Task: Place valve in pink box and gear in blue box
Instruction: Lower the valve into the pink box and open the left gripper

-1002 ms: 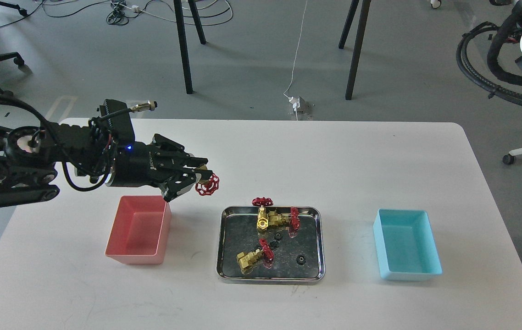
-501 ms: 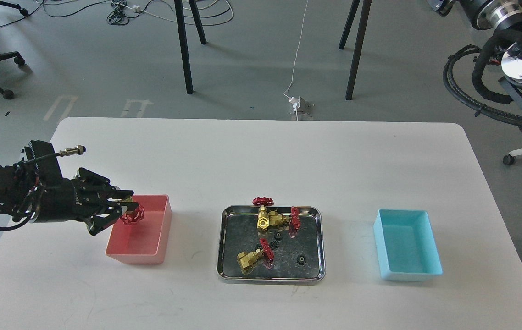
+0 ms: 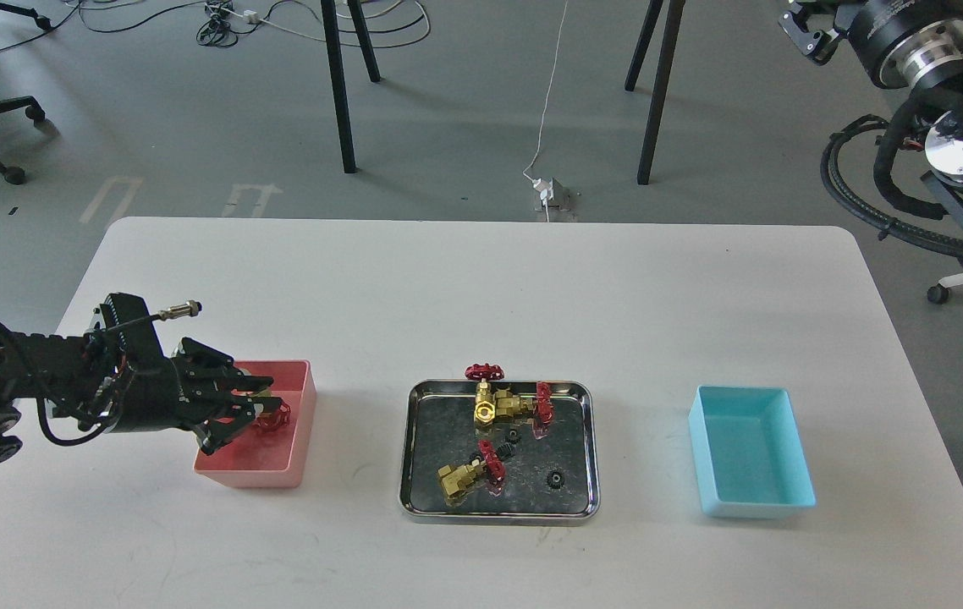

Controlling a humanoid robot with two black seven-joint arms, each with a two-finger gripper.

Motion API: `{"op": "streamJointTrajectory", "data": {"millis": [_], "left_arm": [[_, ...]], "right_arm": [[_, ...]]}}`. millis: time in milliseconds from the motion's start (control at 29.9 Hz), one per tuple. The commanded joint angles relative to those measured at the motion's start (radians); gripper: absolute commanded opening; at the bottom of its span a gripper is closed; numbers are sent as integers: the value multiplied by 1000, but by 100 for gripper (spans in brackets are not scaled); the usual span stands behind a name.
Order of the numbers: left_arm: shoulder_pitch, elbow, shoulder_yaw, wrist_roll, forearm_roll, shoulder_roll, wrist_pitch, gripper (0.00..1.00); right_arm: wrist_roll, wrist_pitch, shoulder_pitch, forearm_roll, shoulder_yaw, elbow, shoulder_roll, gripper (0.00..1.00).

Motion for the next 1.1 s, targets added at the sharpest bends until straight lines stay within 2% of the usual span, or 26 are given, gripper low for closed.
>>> {"op": "streamJointTrajectory", "data": {"millis": [0,67,167,234,368,869,936,1069], "left_arm": [[9,13,0,0,-6,-18,0,14],[9,13,-5,0,-6,-18,0,22],[10,9,-57,0,-10,-18,-9,41],[20,-2,-104,0,-12,-9,-12,67],[40,-13,-164,0,-10,2,-12,73],[72,-45,-183,0,-9,59,-12,73],[78,-45,-183,0,-7,59,-11,67],[84,-45,-169,0,2,62,-12,36]], "right_arm": [[0,0,-10,0,2,0,-2,99],[0,2,-10,0,3,0,-2,99],[2,2,-15,0,2,0,-2,99],[2,2,-15,0,3,2,0,99],[2,3,-13,0,6,2,0,99],[-3,2,-12,0,11,0,1,99],[-3,2,-13,0,9,0,0,99],[-3,2,-16,0,9,-1,0,99]]}}
